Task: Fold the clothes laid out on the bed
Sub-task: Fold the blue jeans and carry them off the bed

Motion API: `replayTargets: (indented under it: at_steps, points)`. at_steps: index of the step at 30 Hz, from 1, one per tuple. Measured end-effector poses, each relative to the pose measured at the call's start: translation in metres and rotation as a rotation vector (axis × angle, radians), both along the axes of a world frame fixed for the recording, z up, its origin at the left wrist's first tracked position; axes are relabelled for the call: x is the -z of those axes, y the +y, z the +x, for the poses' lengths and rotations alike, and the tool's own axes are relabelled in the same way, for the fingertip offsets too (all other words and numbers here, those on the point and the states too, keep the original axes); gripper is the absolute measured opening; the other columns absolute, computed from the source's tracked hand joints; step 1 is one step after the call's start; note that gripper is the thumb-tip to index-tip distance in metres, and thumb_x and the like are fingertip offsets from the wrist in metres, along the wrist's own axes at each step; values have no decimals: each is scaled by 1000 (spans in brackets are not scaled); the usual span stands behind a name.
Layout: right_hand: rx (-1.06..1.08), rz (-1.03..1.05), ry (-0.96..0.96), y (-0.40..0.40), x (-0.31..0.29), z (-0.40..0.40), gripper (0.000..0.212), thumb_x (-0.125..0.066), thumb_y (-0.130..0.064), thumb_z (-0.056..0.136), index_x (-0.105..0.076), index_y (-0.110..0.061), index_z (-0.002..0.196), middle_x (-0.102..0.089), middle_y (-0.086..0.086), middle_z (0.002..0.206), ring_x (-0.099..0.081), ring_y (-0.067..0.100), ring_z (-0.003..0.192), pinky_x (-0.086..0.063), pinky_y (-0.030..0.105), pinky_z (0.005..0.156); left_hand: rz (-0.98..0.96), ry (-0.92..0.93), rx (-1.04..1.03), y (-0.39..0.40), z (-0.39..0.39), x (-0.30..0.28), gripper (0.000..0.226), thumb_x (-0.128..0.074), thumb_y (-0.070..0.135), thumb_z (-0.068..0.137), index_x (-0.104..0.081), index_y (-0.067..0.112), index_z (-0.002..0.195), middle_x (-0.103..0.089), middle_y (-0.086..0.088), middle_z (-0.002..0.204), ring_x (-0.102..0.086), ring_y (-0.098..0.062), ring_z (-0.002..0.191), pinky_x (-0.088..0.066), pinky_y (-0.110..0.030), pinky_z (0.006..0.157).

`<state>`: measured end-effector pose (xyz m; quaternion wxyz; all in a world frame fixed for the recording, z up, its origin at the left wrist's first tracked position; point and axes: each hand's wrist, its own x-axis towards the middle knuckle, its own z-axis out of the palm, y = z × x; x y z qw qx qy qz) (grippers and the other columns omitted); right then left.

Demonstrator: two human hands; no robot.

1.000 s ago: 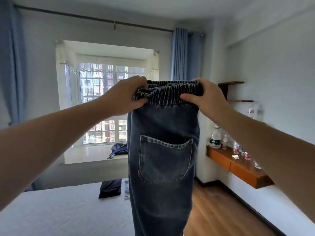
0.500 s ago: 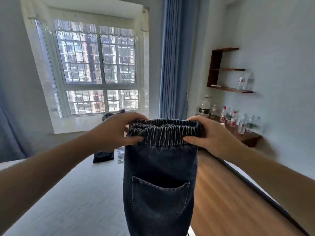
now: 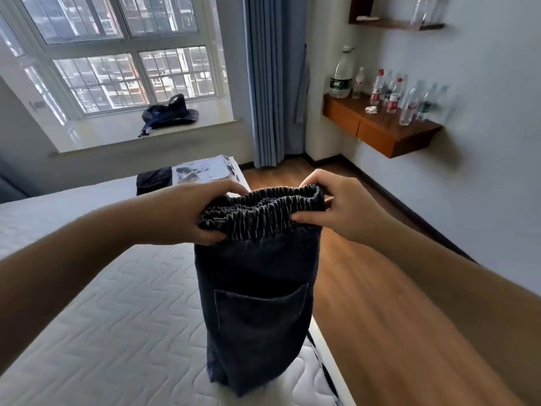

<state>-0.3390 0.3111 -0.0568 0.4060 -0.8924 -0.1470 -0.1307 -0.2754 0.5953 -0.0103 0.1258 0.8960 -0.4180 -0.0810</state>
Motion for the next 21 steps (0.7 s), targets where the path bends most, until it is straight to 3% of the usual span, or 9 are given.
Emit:
replayTargets:
  at_steps: [2,4,9,12,16,21]
  points:
    - [-9,41,10,-25,11,4,35,-86,-33,70,-62,-25,94,-66,-13,85,-64,9,86,-57,37,80,52,-35,-1,-29,1,5,66,-79,35,76,-43,52,128,-54,35,100,-46,21,94,-28,7,80]
    - [-26,79,31,-49,22,7,35,-86,-31,70,-63,-22,95,-66,-12,85,-65,10,86,-57,37,79,136,-17,-24,-57,1,9,63,-80,35,74,-47,45,127,-58,25,103,-49,10,90,-32,3,78]
    - [-85,142,97,-85,52,14,36,-88,-27,69,-63,-24,96,-66,-15,84,-64,2,80,-50,15,72,338,102,-128,-121,-10,35,63,-76,34,68,-40,42,119,-59,17,100,-54,-4,90,-43,-26,77]
    - [-96,177,118,-99,68,15,36,-89,-25,68,-65,-21,95,-66,-15,81,-62,-5,76,-43,6,69,220,64,-216,-156,-20,61,56,-76,41,71,-41,35,114,-57,14,96,-56,-13,91,-40,-29,75]
    - [-107,209,164,-110,83,11,39,-90,-24,67,-68,-18,99,-69,-12,84,-63,-3,77,-46,10,73,141,-35,-329,-177,-32,94,53,-71,60,76,-41,34,111,-50,14,84,-50,-14,77,-33,-27,57]
    - [-137,292,208,-110,98,3,43,-88,-23,71,-66,-20,108,-72,-10,94,-67,1,89,-51,16,82,24,-61,-296,-167,-43,114,30,-58,60,84,-47,40,104,-52,19,73,-50,-8,68,-32,-20,53]
